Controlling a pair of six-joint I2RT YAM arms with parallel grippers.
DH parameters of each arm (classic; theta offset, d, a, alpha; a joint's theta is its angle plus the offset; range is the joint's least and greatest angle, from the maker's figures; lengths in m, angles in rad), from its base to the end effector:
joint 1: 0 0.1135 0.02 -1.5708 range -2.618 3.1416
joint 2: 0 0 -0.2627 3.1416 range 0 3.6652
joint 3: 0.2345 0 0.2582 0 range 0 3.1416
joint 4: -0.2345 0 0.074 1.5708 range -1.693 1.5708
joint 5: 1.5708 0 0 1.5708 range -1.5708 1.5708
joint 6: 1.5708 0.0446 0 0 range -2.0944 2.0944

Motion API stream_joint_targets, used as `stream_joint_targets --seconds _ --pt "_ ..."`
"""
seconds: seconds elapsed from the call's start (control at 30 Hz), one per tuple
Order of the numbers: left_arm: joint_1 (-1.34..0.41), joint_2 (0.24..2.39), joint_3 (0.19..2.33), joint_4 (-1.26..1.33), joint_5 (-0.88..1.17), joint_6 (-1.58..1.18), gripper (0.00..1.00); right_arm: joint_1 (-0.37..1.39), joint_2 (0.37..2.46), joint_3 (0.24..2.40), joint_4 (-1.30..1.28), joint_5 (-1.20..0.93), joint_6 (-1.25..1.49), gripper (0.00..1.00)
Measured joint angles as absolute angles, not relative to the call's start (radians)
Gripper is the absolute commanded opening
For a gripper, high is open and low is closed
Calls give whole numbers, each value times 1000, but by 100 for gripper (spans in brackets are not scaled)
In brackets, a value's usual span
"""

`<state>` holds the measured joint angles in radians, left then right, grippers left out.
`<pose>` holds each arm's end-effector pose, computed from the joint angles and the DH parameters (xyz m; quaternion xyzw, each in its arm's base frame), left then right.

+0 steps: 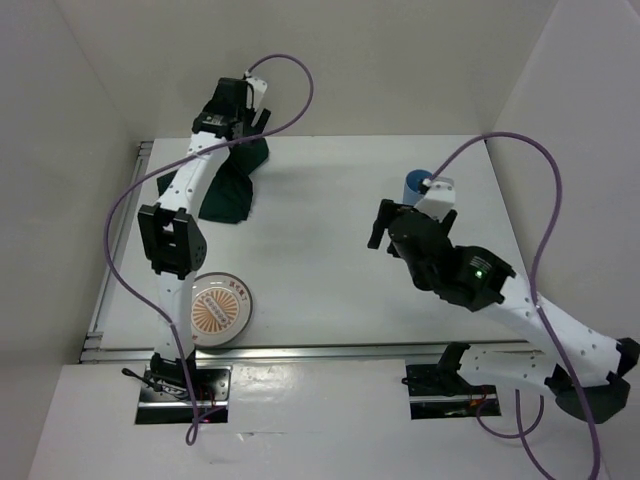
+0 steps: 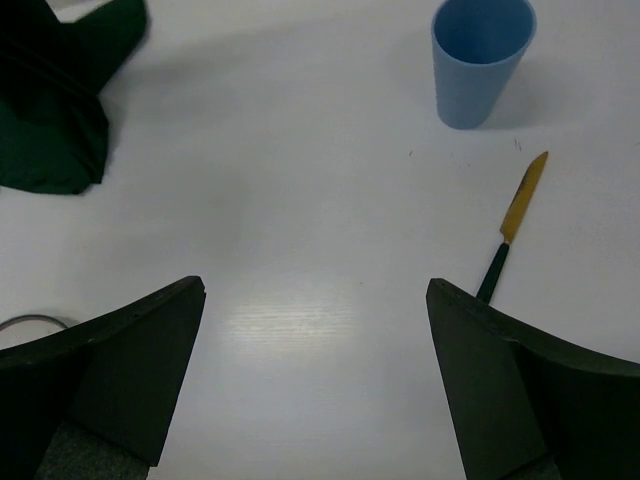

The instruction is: Set the dinner table for one person

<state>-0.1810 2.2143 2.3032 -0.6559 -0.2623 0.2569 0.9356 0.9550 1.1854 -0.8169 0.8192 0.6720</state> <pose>0.5148 -0.0824 0.3428 0.1274 0.8621 0.1327 0.4723 0.1366 0.1304 0.3859 0.0803 0.8261 0.0685 0.5535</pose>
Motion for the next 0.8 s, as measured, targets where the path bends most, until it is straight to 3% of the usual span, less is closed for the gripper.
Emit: stream_joint_targets --seconds 0.27,0.6,0.73,0.8 --pt "-236 2289 2315 -450 -472 252 100 936 1124 1198 -798 772 633 100" --pt "-148 2357 2334 -446 -466 190 100 936 1127 1216 -786 762 611 100" --pt "-123 2357 2369 -487 -331 175 85 936 1151 1230 -778 759 581 100" --pt "-125 2357 2374 -491 -269 169 83 936 1166 1245 -778 756 569 100"
